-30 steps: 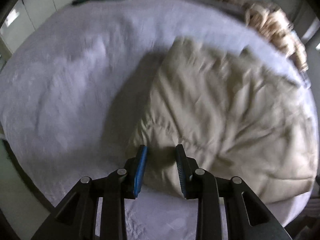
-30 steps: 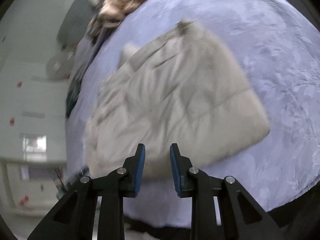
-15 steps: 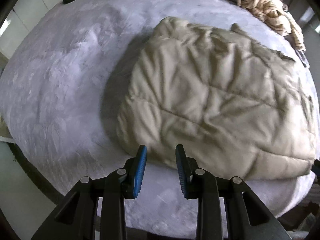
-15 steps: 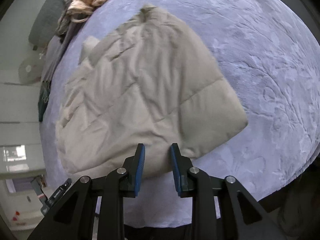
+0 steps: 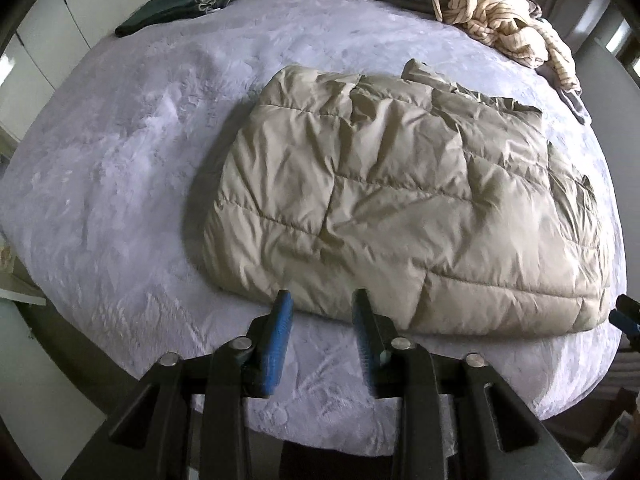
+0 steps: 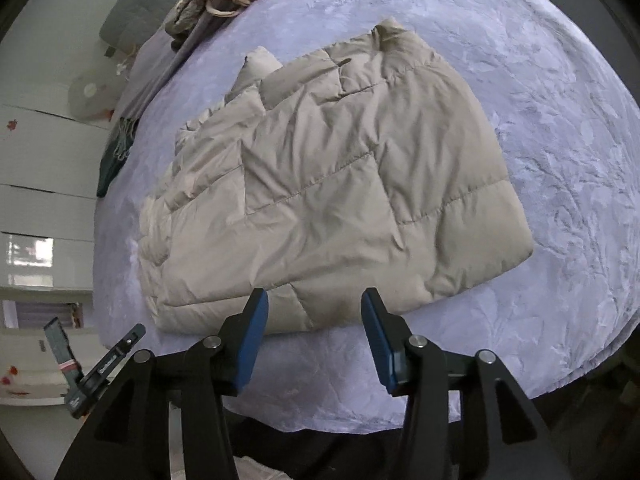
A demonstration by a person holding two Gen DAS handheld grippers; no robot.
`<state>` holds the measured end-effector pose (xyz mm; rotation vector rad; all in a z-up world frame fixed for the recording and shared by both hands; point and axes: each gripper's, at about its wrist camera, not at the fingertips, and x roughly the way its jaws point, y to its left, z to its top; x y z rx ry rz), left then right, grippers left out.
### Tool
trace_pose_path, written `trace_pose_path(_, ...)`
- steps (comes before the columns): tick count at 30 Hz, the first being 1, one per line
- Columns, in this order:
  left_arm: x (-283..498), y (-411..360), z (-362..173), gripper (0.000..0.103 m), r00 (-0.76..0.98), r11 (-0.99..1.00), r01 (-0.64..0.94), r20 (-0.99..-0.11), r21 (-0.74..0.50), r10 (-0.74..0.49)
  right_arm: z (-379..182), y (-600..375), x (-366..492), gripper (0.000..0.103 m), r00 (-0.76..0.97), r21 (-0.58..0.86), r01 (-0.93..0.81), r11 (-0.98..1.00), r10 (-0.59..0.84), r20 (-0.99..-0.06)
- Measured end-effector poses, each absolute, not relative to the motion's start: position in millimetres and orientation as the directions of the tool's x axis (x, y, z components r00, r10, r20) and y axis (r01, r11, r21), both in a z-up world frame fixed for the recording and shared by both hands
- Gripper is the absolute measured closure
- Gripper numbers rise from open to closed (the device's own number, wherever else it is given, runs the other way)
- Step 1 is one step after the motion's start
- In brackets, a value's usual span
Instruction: Fold large clothes
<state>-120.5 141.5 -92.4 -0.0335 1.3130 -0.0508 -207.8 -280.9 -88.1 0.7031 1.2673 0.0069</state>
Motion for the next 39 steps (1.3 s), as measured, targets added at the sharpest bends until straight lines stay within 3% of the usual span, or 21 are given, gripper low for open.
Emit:
trace_pose_path(1, -122.0, 141.9, -90.7, 0.003, 0.262, 0.999, 0.017, -0.964, -0.047, -0.05, -86.7, -279.7, -208.8, 0.051, 0.33, 0.482, 0.362, 0.798, 0.374, -0.867)
trace_pose_path(2, -126.0, 141.0, -84.9, 0.0, 0.3, 0.999, 0.015, -0.954, -0.03, -0.033, -86.0, -277.0, -207.6, 0.051, 0.332, 0.483, 0.36, 0.798, 0.374, -0.866)
trace_pose_path(12, -108.9, 143.0, -75.7, 0.0, 0.32, 0.995, 0.093, -0.946, -0.03, -0.058, -78.6, -249.3, -187.9, 0.05, 0.341, 0.49, 0.325, 0.809, 0.384, -0.858)
trace_pose_path(28, -47.0, 171.8, -99.9, 0.0, 0.24, 0.977, 0.209, -0.966, -0.044, -0.095, -89.4, -167.3, -144.1, 0.034, 0.3, 0.458, 0.367, 0.81, 0.363, -0.882)
trace_pose_path(31, -40.6, 174.2, -107.2, 0.0, 0.223, 0.976, 0.211, -0.97, -0.05, -0.098, -92.0, -158.8, -141.2, 0.023, 0.291, 0.453, 0.371, 0.811, 0.361, -0.886)
trace_pose_path(39, -28.8, 180.2, -122.0, 0.0, 0.188, 0.975, 0.215, -0.976, -0.065, -0.106, -98.0, -138.4, -129.0, 0.021, 0.27, 0.438, 0.367, 0.82, 0.357, -0.894)
